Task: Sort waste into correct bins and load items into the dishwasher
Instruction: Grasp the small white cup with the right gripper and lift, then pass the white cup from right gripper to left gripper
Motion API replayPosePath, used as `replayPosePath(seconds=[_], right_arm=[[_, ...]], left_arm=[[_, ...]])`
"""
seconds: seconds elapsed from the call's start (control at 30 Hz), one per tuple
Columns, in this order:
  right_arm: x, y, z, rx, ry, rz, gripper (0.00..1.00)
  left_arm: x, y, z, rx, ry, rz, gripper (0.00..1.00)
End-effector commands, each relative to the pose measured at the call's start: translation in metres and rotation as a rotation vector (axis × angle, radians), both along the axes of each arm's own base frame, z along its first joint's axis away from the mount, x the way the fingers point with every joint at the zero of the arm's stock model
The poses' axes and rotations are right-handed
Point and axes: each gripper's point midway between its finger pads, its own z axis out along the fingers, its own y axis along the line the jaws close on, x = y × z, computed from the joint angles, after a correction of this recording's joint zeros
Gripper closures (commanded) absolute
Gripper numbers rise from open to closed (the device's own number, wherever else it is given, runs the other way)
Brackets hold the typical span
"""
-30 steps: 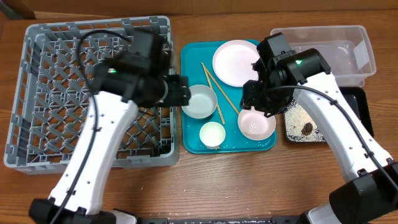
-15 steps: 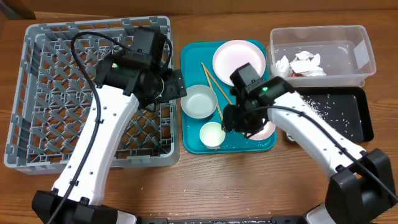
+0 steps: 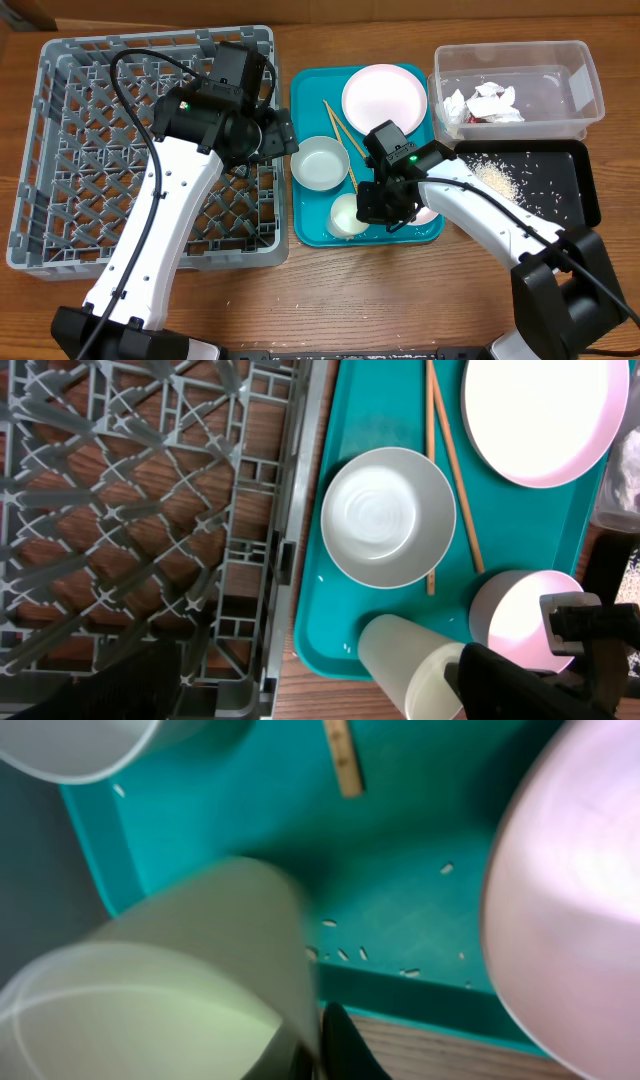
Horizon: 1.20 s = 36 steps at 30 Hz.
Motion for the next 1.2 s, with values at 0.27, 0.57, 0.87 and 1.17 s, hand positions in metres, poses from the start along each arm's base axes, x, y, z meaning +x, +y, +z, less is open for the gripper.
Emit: replayPosePath(seconds=[0.27, 0.57, 0.87, 1.17], right_arm=[[0.041, -0.007, 0.108, 0.359, -0.131, -0.07, 0.96], [0.065, -0.014, 0.215, 0.997, -0.337, 0.13, 0.96], [0.068, -0.001, 0.238, 1.076, -0.404, 0.215, 0.96], [0.067, 0.003, 0.242, 1.091, -0.41, 0.236, 0.96]], left_arm=[[-0.014, -0.056, 0.049, -0.59, -0.04, -0.417, 0.07], [-0.025, -0.068, 0.13, -1.077, -0.3, -0.738, 0.0], [-0.018, -0.096, 0.111, -1.153, -0.209, -0.779, 0.0], [-0.011, -0.102, 0.108, -1.306, -0.156, -0.783, 0.0]])
